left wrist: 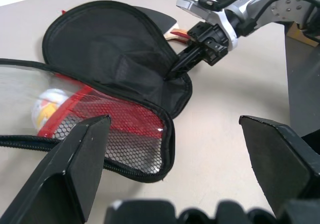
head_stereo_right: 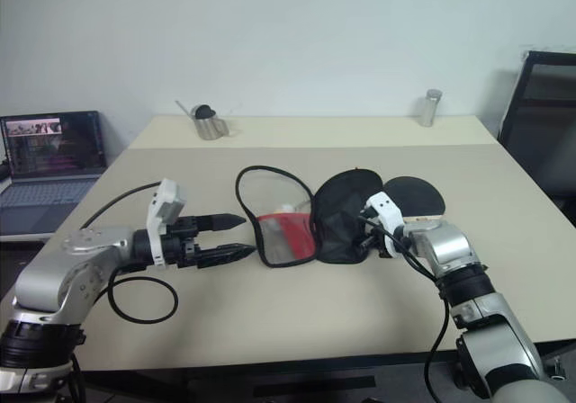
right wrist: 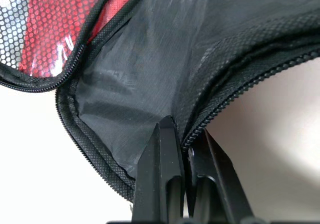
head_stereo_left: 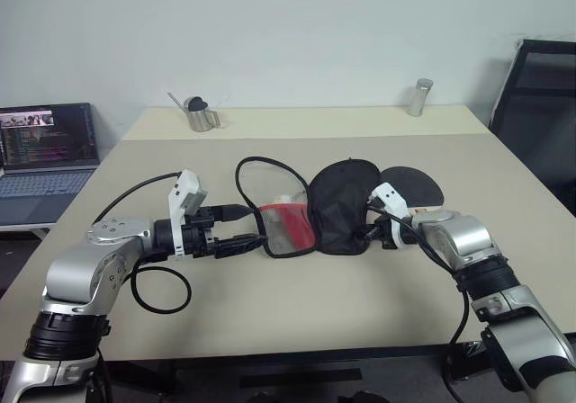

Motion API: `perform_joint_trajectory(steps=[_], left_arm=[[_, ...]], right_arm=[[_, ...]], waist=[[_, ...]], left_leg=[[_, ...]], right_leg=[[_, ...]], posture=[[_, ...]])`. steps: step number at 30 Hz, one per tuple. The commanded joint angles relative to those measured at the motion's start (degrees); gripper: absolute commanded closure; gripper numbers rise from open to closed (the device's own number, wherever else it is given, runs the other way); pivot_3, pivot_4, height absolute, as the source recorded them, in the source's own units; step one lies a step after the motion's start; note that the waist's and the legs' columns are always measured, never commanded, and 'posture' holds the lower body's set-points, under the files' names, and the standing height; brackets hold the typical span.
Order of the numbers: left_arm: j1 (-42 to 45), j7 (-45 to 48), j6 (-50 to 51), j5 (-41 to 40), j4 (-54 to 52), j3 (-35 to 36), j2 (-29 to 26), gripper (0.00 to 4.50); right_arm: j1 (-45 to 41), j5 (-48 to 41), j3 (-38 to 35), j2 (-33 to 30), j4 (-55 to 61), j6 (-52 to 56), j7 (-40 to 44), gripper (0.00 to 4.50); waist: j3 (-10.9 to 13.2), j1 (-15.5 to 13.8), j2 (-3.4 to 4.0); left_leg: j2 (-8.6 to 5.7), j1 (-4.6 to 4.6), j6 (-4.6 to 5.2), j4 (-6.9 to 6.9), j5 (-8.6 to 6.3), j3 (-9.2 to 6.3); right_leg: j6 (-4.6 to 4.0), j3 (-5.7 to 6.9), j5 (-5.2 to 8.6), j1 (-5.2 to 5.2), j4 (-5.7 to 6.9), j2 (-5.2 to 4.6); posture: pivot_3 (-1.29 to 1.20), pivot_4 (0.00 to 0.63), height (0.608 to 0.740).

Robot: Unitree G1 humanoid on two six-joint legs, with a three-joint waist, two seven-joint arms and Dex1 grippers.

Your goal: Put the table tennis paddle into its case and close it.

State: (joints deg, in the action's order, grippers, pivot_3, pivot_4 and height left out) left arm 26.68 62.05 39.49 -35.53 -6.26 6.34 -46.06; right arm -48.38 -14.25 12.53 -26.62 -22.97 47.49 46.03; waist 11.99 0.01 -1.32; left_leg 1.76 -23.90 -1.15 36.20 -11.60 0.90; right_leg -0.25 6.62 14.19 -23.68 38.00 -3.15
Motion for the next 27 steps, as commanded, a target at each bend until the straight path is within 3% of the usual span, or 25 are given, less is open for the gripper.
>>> perform_joint_trajectory(steps=[1, 3, 16, 22, 27], left_arm=[[1.46, 0.58, -0.99, 0.11, -0.89, 0.19, -0.47, 0.00], [1.58, 0.74, -1.16, 0.24, -0.75, 0.11, -0.46, 0.00], [1.83, 0.44, -2.22, 0.69, -0.64, -0.83, 0.95, 0.00], [1.73, 0.87, -2.98, 0.86, -0.21, -0.67, 0.85, 0.00], [3.91, 2.08, -4.46, 1.83, 2.60, -1.06, 0.51, 0.00]], right_arm=[[-1.22, 0.61, -0.79, -0.13, 0.56, -0.53, 0.71, 4.48], [-0.88, 0.45, -1.80, -0.17, 0.97, -0.19, 0.10, 4.48], [2.34, -0.94, -5.39, -6.42, 9.82, 4.02, 0.45, 0.13], [7.33, -3.95, -10.76, -11.18, 20.01, 8.11, -0.10, 0.06], [9.06, -4.58, -15.81, -11.58, 23.61, 9.60, -4.28, 0.06]], waist=[[0.00, 0.00, 0.00], [0.00, 0.00, 0.00], [0.00, -0.07, 0.00], [0.00, -0.12, 0.00], [0.00, -0.08, 0.00]], left_leg=[[0.00, 0.00, 0.00, 0.00, 0.00, 0.00], [0.00, 0.00, 0.00, 0.00, 0.00, 0.00], [0.00, -0.01, 0.00, 0.00, 0.00, 0.02], [0.00, 0.00, 0.00, 0.00, 0.00, 0.03], [0.00, 0.03, 0.00, 0.01, 0.00, 0.04]], right_leg=[[0.00, 0.00, 0.00, 0.00, 0.00, 0.00], [0.00, -0.01, 0.00, 0.00, 0.01, 0.00], [0.00, -0.02, 0.00, 0.00, 0.00, -0.03], [0.00, -0.01, 0.00, 0.00, 0.00, -0.02], [0.00, -0.02, 0.00, 0.00, 0.02, -0.02]], posture=[[0.00, 0.150, 0.740], [0.00, 0.150, 0.740], [0.00, 0.150, 0.740], [0.00, 0.150, 0.740], [0.00, 0.150, 0.740]])
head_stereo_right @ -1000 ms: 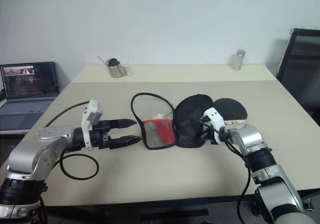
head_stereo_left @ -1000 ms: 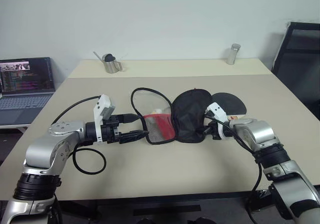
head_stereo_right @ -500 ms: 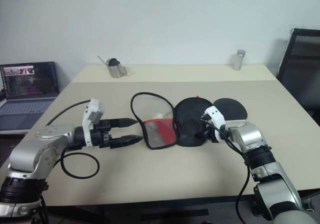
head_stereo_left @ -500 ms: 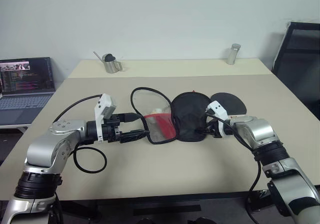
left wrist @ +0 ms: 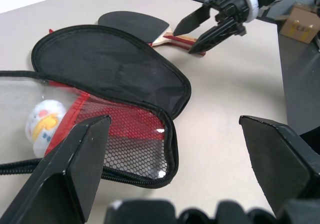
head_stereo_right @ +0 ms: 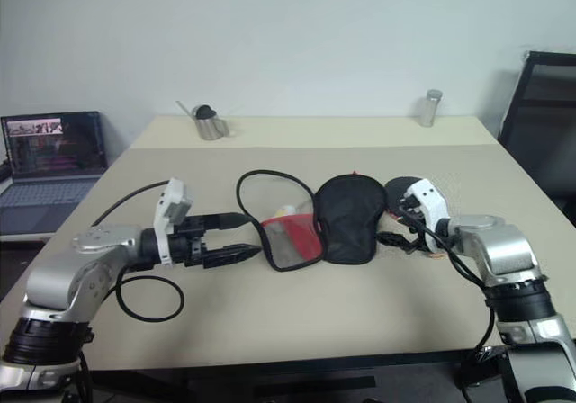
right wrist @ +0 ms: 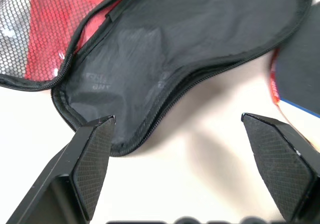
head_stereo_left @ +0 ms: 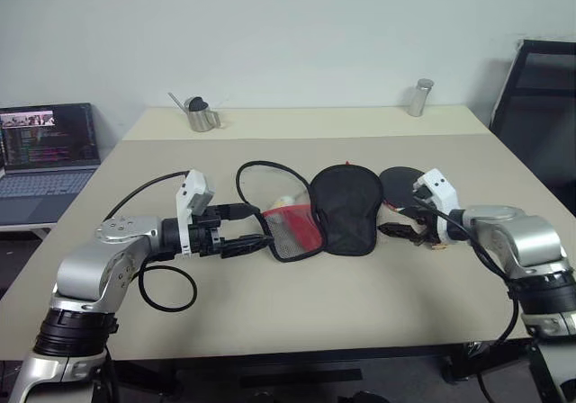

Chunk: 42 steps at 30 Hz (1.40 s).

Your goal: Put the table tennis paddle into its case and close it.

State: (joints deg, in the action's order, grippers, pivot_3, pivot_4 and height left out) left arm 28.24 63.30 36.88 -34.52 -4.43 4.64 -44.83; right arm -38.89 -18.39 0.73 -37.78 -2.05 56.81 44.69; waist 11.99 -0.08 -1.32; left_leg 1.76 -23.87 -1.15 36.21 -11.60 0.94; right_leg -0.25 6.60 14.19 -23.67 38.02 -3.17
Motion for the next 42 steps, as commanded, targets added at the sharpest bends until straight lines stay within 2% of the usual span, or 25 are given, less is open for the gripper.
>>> perform_joint_trajectory(steps=[1, 7, 12, 18, 30, 33, 40, 42], left_arm=[[2.94, 0.93, -2.10, 1.04, 1.31, 0.43, -0.54, 0.00], [4.61, 1.60, -2.92, 2.08, 2.80, -0.71, 0.69, 0.00], [5.14, 2.04, -3.31, 2.54, 3.47, -1.06, 0.95, 0.00], [5.31, 1.96, -3.38, 2.90, 3.65, -0.99, 0.93, 0.00], [4.54, 1.36, -2.84, 2.72, 2.90, -0.49, 0.87, 0.00], [4.14, 1.27, -2.72, 2.60, 2.59, -0.36, 0.76, 0.00], [3.95, 1.30, -2.79, 2.69, 2.53, -0.45, 0.66, 0.00], [3.96, 1.30, -2.83, 2.75, 2.52, -0.49, 0.65, 0.00]], right_arm=[[-0.38, 0.46, -4.61, -0.27, 1.81, -0.39, -4.84, 0.06], [1.11, 4.89, -6.66, 2.38, -5.47, -5.79, -14.72, 0.06], [0.96, 6.67, -7.38, 5.22, -12.20, -9.60, -19.43, 0.06], [-1.32, 7.85, -7.57, 7.43, -20.33, -13.76, -22.40, 0.06], [-5.76, 9.73, -6.03, 9.22, -33.45, -20.43, -21.16, 0.06], [-5.91, 10.47, -5.64, 9.51, -34.23, -21.11, -21.20, 0.64], [-6.54, 11.29, -5.57, 9.59, -35.25, -20.38, -20.30, 2.99], [-6.90, 11.29, -6.02, 9.47, -35.94, -20.33, -20.60, 3.40]], waist=[[0.00, -0.01, 0.00], [-0.01, -0.09, -0.01], [0.00, 0.03, -0.01], [0.00, 0.09, -0.01], [-0.09, 0.41, -0.14], [-0.17, 0.42, -0.29], [-0.28, 0.44, -0.46], [-0.28, 0.43, -0.47]], left_leg=[[0.00, 0.00, 0.00, 0.02, 0.00, -0.01], [-0.04, -0.03, 0.00, 0.05, 0.00, 0.08], [-0.04, -0.02, 0.00, 0.04, 0.00, 0.16], [-0.02, 0.04, 0.00, 0.05, 0.00, 0.21], [0.01, 0.36, 0.01, 0.32, 0.00, 0.81], [0.02, 0.36, 0.02, 0.41, -0.01, 0.80], [0.04, 0.38, 0.02, 0.45, -0.01, 0.81], [0.06, 0.38, 0.02, 0.46, -0.01, 0.80]], right_leg=[[0.00, 0.01, 0.00, 0.00, 0.02, 0.01], [0.00, -0.05, 0.00, 0.01, -0.02, -0.02], [0.00, -0.12, -0.01, -0.01, -0.01, -0.02], [0.00, -0.20, -0.01, -0.02, 0.05, 0.00], [0.19, -1.07, -0.45, 0.02, 0.05, 0.04], [0.22, -1.18, -0.49, 0.04, 0.04, 0.05], [0.27, -1.28, -0.56, 0.05, 0.03, 0.05], [0.28, -1.31, -0.57, 0.06, 0.02, 0.05]], posture=[[0.00, 0.150, 0.740], [0.00, 0.150, 0.740], [0.00, 0.150, 0.740], [0.00, 0.150, 0.740], [0.00, 0.150, 0.740], [0.00, 0.150, 0.740], [0.00, 0.150, 0.740], [0.00, 0.150, 0.740]])
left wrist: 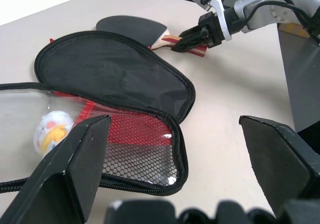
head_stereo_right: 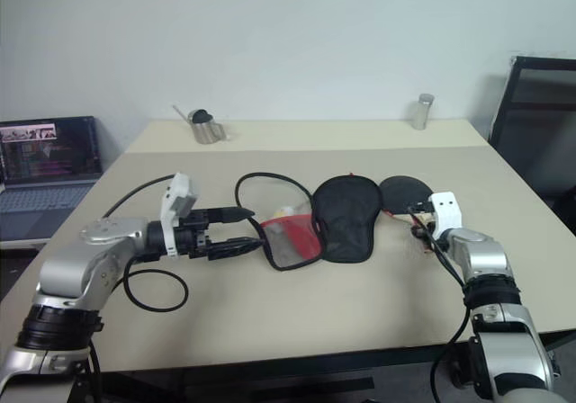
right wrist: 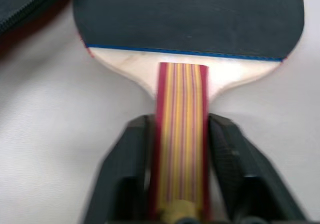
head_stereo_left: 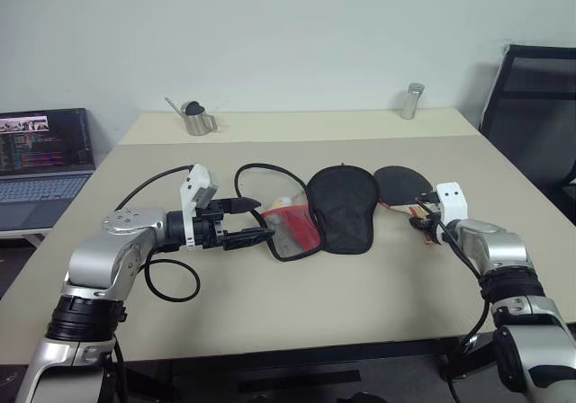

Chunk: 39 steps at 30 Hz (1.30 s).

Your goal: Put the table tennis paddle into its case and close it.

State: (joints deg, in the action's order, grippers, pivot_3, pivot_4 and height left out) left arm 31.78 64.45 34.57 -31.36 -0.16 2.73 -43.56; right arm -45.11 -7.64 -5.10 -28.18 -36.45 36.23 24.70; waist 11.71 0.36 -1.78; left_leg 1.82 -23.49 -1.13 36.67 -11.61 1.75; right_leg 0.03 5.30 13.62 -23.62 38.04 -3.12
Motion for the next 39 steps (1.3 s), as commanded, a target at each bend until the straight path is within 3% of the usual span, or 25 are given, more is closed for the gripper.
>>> perform_joint_trajectory(steps=[1, 9, 13, 19, 23, 29, 34, 39], left_arm=[[0.40, 0.17, -0.55, -0.39, -1.77, 1.39, -0.63, 0.00], [-0.01, 0.09, -0.60, -0.25, -1.88, 1.54, -0.88, 0.00], [-0.37, 0.01, -0.58, -0.28, -2.05, 1.74, -1.07, 0.00], [-0.88, -0.11, -0.54, -0.36, -2.41, 1.83, -1.15, 0.00], [-1.09, 0.00, -0.63, -0.36, -2.42, 1.90, -1.23, 0.00], [-0.71, 0.14, -0.72, -0.19, -2.27, 1.34, -0.91, 0.00], [0.03, 0.46, -1.02, 0.20, -1.68, 0.74, -0.67, 0.00], [0.15, 0.49, -0.98, 0.30, -1.86, 0.76, -0.63, 0.00]], right_arm=[[-0.91, 0.54, -0.58, -0.22, -1.95, 0.06, -0.96, 3.40], [-4.01, -0.24, -4.84, -3.66, -4.50, -2.05, -4.07, 3.40], [-5.75, -0.59, -6.35, -6.77, -4.49, -2.19, -4.09, 3.40], [-4.92, -2.88, -7.37, -7.40, 6.10, 3.46, -3.48, 3.40], [-2.71, -6.69, -8.39, -3.79, 20.97, 12.98, -5.26, 3.40], [-0.32, -11.60, -9.19, 10.25, 40.16, 26.45, -14.00, 3.40], [1.93, -10.90, -5.48, 19.10, 44.31, 28.25, -18.34, 3.40], [3.62, -8.90, -3.23, 22.58, 41.24, 24.33, -20.58, 3.40]], waist=[[-0.01, 0.00, -0.01], [0.01, -0.21, 0.01], [0.04, -0.85, 0.07], [0.10, -0.11, 0.16], [0.13, 0.34, 0.22], [0.13, 0.23, 0.22], [0.13, -0.27, 0.22], [0.13, -0.42, 0.22]], left_leg=[[0.00, 0.00, 0.00, 0.00, 0.00, 0.00], [0.00, -0.02, 0.01, 0.04, 0.00, 0.00], [-0.01, -0.53, 0.01, 0.04, 0.00, 0.07], [-0.06, -0.87, 0.07, 0.03, -0.04, 0.15], [-0.01, -0.79, 0.07, 0.02, -0.04, 0.13], [0.18, -0.73, 0.06, 0.03, -0.03, 0.09], [0.45, -0.78, 0.06, 0.03, -0.04, 0.12], [0.30, -0.87, 0.06, 0.06, -0.04, 0.11]], right_leg=[[0.00, -0.01, 0.00, 0.00, -0.01, 0.00], [0.01, -0.04, -0.03, 0.01, -0.02, -0.03], [0.01, -0.02, -0.03, -0.37, -0.07, -0.09], [0.01, -0.03, -0.04, -0.64, -0.18, -0.05], [0.01, -0.10, -0.03, -0.74, -0.05, 0.06], [0.00, 0.01, -0.03, -0.72, 0.08, 0.10], [-0.01, -0.06, -0.04, -0.72, 0.00, 0.19], [-0.01, 0.00, -0.04, -0.72, -0.04, 0.10]], posture=[[0.00, 0.150, 0.740], [0.00, 0.150, 0.740], [0.00, 0.150, 0.740], [0.00, 0.150, 0.740], [0.00, 0.150, 0.740], [0.00, 0.150, 0.740], [0.00, 0.150, 0.740], [0.00, 0.150, 0.740]])
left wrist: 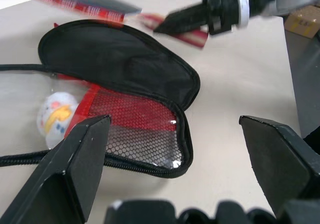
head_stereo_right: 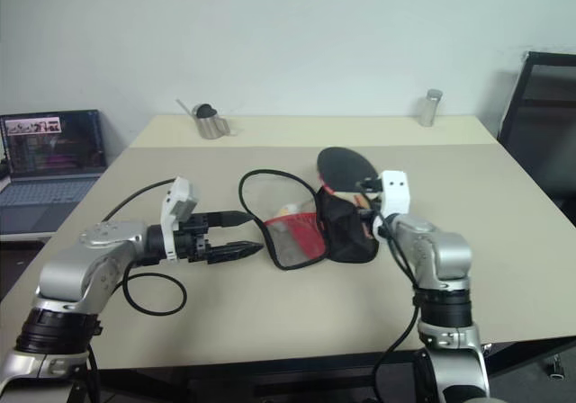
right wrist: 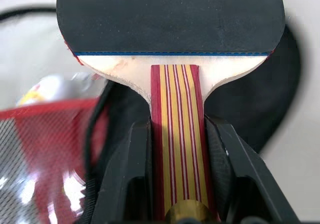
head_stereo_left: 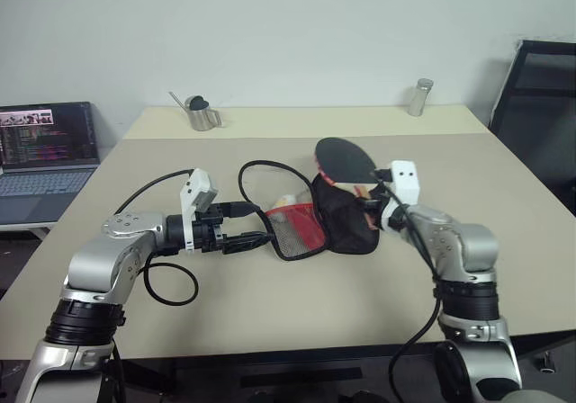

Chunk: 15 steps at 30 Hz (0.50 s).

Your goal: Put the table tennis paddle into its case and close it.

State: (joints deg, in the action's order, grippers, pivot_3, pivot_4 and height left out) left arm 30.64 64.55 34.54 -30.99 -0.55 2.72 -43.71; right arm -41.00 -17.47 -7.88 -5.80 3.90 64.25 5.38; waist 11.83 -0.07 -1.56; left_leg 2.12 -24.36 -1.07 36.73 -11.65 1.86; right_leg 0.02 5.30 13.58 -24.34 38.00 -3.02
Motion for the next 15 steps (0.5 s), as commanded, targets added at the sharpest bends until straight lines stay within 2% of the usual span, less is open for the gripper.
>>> perform_joint_trajectory(steps=[1, 15], left_arm=[[1.22, 0.36, -0.93, -0.07, -1.51, 0.84, -0.51, 0.00], [0.11, -0.39, -0.66, -0.32, -2.52, 1.26, -0.35, 0.00]], right_arm=[[-0.39, 1.17, -0.32, 0.69, 0.31, -4.18, -1.66, 3.40], [1.03, 4.05, 2.67, 2.10, -5.03, -8.60, -2.94, 3.40]], waist=[[0.00, 0.01, 0.00], [0.00, 0.21, 0.00]], left_leg=[[0.00, 0.00, 0.00, 0.01, 0.00, 0.00], [0.17, 0.01, 0.00, 0.02, 0.00, 0.00]], right_leg=[[0.00, -0.01, 0.00, 0.00, 0.01, 0.00], [-0.01, 0.01, -0.01, -0.03, 0.03, 0.14]], posture=[[0.00, 0.150, 0.740], [0.00, 0.150, 0.740]])
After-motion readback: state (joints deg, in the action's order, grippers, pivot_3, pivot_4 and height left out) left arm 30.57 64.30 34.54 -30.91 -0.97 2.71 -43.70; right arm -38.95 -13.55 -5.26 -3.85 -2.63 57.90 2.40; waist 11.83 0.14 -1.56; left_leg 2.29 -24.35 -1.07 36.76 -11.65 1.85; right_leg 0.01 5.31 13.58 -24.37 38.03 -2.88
